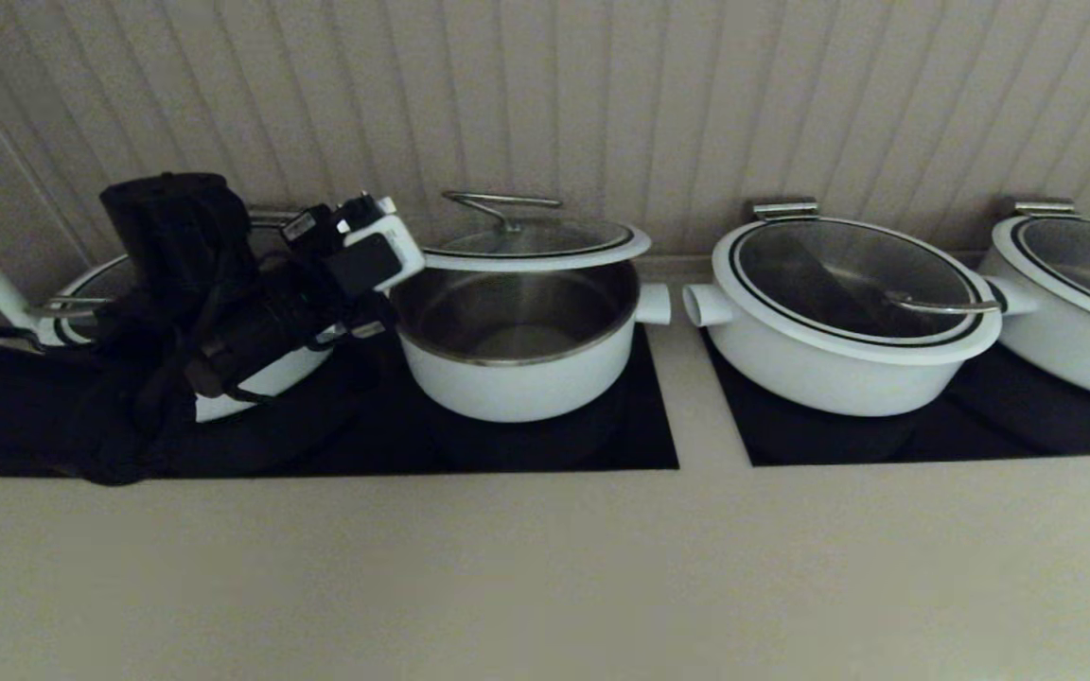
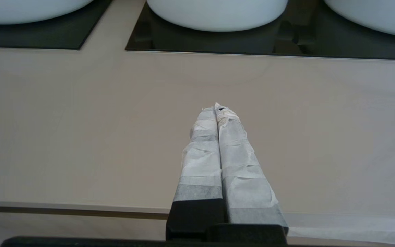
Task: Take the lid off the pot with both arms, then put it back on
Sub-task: Close the pot lid
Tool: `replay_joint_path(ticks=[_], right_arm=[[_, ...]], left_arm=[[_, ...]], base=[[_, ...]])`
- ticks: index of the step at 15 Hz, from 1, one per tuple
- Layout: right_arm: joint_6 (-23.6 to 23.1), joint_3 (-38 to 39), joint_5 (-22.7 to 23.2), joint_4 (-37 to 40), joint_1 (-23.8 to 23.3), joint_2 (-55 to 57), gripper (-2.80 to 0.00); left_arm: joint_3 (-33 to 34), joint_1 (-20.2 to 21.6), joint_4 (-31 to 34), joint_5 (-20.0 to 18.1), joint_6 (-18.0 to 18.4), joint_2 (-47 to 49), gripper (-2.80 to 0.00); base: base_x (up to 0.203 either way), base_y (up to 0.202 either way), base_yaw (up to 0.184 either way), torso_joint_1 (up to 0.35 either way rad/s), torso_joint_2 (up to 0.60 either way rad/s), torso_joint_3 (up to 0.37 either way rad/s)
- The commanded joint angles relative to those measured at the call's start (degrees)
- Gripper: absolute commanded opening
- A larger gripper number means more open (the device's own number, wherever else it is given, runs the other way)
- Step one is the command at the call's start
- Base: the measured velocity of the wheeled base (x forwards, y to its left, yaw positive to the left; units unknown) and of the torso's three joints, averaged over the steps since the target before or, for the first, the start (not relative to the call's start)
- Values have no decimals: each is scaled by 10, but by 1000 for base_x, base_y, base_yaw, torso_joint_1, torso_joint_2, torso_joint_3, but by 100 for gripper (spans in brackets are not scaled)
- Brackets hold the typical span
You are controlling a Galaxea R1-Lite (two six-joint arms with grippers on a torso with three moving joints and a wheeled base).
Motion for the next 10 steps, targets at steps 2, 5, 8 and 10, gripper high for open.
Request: replay_joint_path(ticks=[2, 5, 8, 10], right_arm=[[0, 0, 0, 0, 0, 1, -280], [0, 0, 0, 0, 0, 1, -280], [0, 0, 0, 0, 0, 1, -280], [-1, 0, 0, 0, 0, 1, -280]], left_arm=[[29, -5, -33, 0, 3, -2, -280], [55, -9, -50, 0, 3, -6, -280], [60, -9, -53, 0, 3, -7, -280], [60, -10, -53, 0, 3, -6, -280]], base=[[0, 0, 0, 0, 0, 0], [0, 0, 0, 0, 0, 0], [0, 0, 0, 0, 0, 0], [0, 0, 0, 0, 0, 0]])
